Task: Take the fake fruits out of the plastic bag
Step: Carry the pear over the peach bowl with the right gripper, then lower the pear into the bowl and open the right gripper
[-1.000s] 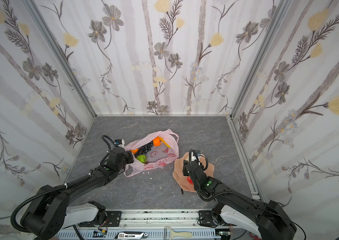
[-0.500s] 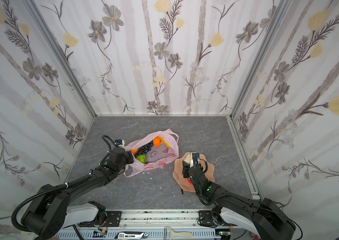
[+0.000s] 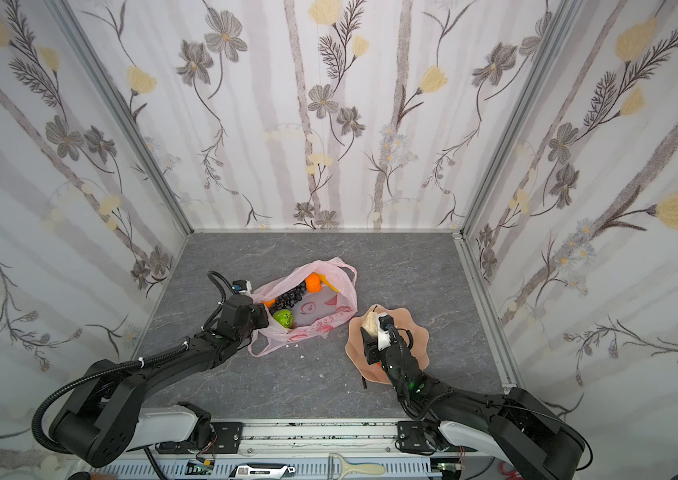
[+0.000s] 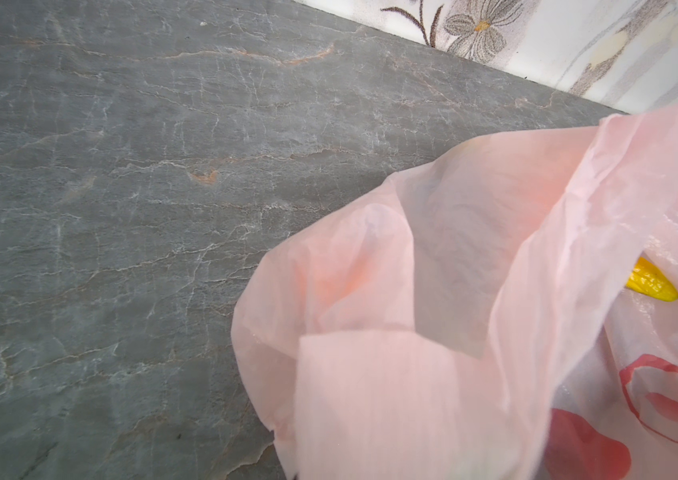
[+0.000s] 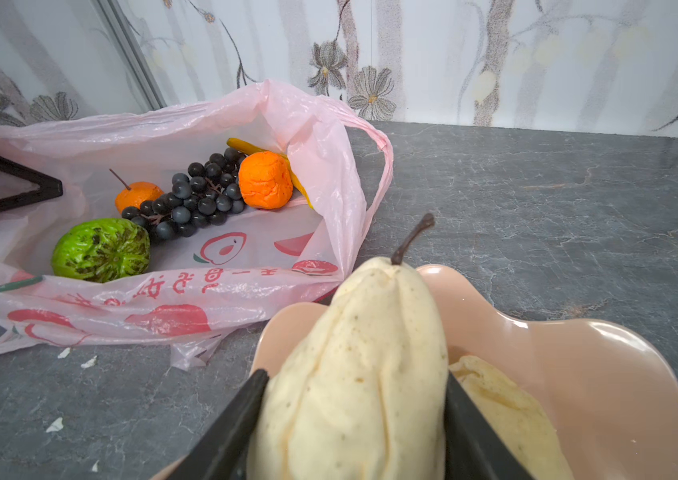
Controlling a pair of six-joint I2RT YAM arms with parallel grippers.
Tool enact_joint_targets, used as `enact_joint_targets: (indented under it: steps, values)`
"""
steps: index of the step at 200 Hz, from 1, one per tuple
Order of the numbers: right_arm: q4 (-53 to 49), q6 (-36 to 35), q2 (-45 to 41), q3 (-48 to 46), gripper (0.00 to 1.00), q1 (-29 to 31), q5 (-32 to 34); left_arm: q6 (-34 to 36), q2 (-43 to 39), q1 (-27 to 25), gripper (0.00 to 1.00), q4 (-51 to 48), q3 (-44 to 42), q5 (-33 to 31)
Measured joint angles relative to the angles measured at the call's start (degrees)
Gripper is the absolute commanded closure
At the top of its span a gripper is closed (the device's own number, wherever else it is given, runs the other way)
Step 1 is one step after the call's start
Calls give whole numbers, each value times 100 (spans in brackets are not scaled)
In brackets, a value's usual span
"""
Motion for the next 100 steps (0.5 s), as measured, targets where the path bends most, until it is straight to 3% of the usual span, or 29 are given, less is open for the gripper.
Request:
enact_joint_targets:
  steps: [51,100]
  values:
    - [1016,-516,516,-153,42,208,-107,20,11,0,90,7,9,-2]
    - [1325,-669,887,-151,37,317,-81,44,4,0,90,11,9,-26]
